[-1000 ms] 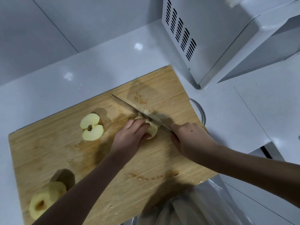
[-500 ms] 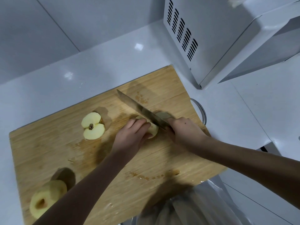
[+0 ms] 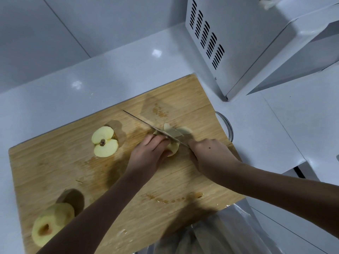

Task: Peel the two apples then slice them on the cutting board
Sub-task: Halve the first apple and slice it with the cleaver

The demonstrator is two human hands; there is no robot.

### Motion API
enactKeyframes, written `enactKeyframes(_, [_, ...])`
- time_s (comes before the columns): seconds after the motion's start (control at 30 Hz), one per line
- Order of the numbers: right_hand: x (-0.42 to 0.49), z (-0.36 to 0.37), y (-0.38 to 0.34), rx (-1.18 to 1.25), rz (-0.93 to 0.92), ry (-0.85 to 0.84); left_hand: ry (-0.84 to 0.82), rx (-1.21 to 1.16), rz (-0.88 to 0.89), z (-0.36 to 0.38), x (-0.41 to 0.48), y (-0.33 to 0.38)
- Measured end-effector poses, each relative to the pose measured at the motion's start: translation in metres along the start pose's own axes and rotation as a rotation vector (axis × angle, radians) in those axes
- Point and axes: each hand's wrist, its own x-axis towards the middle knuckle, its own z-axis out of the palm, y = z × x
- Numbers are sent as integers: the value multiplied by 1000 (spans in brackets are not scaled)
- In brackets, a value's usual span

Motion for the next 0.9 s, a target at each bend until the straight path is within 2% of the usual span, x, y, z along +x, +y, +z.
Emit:
enactKeyframes(0.17, [20, 8, 1, 100, 68, -37, 2, 13, -4, -2, 2, 1])
enactKeyframes(0.3, [12, 3, 9, 163, 85, 17, -7, -5, -26, -1, -1, 2])
enactKeyframes(0.5, [-11, -7, 4, 52, 8, 29, -15, 7, -13, -3, -1, 1])
enactKeyframes(0.9, [22, 14, -3, 63, 85, -43, -32, 38, -22, -3, 0, 0])
